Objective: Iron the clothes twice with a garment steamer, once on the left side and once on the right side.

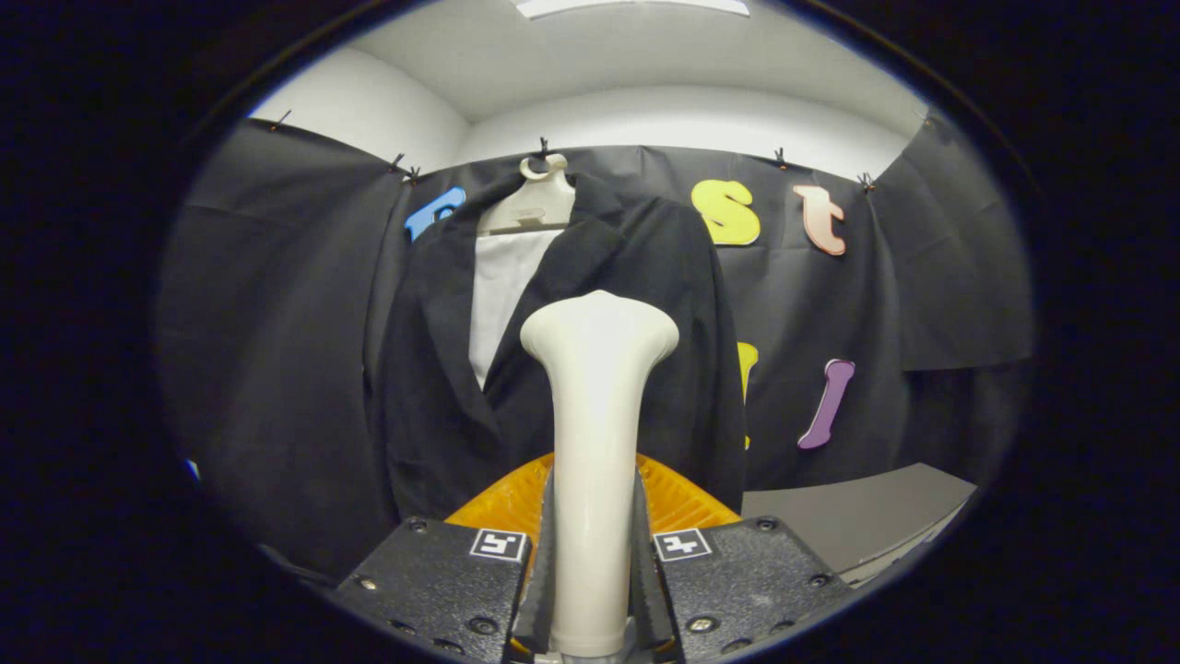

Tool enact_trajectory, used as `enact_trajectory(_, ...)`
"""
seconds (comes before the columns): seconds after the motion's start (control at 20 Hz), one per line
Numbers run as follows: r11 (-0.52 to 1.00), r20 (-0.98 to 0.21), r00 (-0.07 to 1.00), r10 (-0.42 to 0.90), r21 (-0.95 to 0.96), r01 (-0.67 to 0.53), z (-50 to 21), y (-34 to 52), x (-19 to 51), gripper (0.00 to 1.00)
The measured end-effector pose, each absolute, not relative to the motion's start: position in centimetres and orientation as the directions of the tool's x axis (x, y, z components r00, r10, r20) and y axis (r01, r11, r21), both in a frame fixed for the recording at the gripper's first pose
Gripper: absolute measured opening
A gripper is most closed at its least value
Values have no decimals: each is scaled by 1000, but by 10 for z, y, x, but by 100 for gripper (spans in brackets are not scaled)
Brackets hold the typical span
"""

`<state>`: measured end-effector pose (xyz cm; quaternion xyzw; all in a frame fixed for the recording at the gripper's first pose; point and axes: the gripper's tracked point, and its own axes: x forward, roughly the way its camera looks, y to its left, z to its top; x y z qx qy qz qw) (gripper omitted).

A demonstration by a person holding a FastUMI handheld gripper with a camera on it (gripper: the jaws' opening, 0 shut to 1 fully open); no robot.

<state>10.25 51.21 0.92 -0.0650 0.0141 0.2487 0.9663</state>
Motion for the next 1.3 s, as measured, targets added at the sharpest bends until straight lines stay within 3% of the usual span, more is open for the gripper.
enact_trajectory(1.3, 890, -360, 858, 365, -136, -436, -149, 438, 56, 37)
